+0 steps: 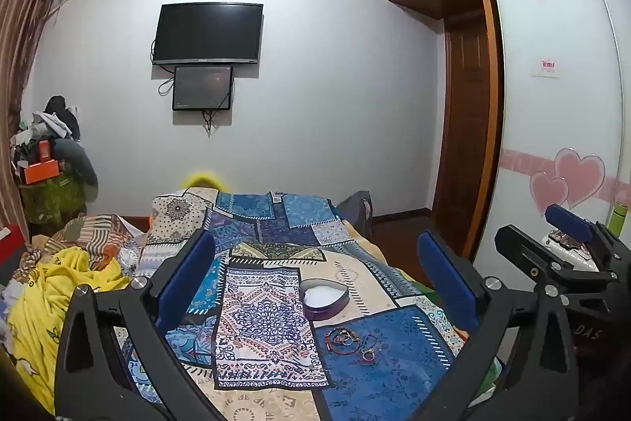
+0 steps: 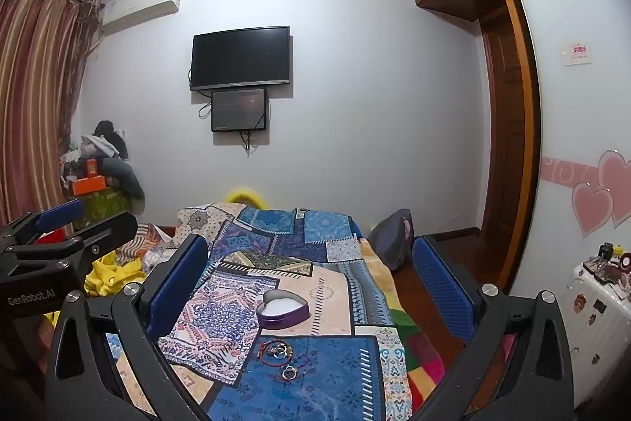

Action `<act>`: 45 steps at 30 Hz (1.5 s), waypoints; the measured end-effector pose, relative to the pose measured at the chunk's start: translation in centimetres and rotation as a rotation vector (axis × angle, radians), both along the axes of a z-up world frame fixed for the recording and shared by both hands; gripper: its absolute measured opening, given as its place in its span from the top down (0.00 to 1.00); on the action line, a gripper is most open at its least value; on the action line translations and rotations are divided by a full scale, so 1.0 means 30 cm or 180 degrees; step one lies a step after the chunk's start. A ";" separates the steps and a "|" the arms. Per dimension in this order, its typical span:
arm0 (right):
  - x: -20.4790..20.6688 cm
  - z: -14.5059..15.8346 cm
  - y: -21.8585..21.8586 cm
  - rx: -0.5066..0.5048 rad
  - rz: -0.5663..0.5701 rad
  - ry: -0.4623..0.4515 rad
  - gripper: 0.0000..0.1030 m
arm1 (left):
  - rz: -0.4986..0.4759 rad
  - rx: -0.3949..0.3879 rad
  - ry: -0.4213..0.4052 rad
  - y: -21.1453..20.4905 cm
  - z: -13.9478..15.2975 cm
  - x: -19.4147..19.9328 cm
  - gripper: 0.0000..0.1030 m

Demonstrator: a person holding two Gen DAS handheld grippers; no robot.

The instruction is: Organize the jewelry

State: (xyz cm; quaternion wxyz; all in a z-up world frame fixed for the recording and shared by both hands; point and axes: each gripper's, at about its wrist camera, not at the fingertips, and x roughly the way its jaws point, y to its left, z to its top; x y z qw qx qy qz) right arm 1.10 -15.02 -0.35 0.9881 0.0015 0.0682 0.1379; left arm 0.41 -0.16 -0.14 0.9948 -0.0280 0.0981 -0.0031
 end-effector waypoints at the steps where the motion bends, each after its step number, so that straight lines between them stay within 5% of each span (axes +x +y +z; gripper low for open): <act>1: -0.009 0.000 0.003 0.0003 0.0002 -0.0003 0.00 | 0.0005 0.0001 0.0000 0.000 0.001 0.000 0.00; 45: -0.009 0.023 0.016 -0.0032 0.0044 0.0069 0.00 | 0.0040 -0.0024 0.0049 0.021 -0.004 0.005 0.00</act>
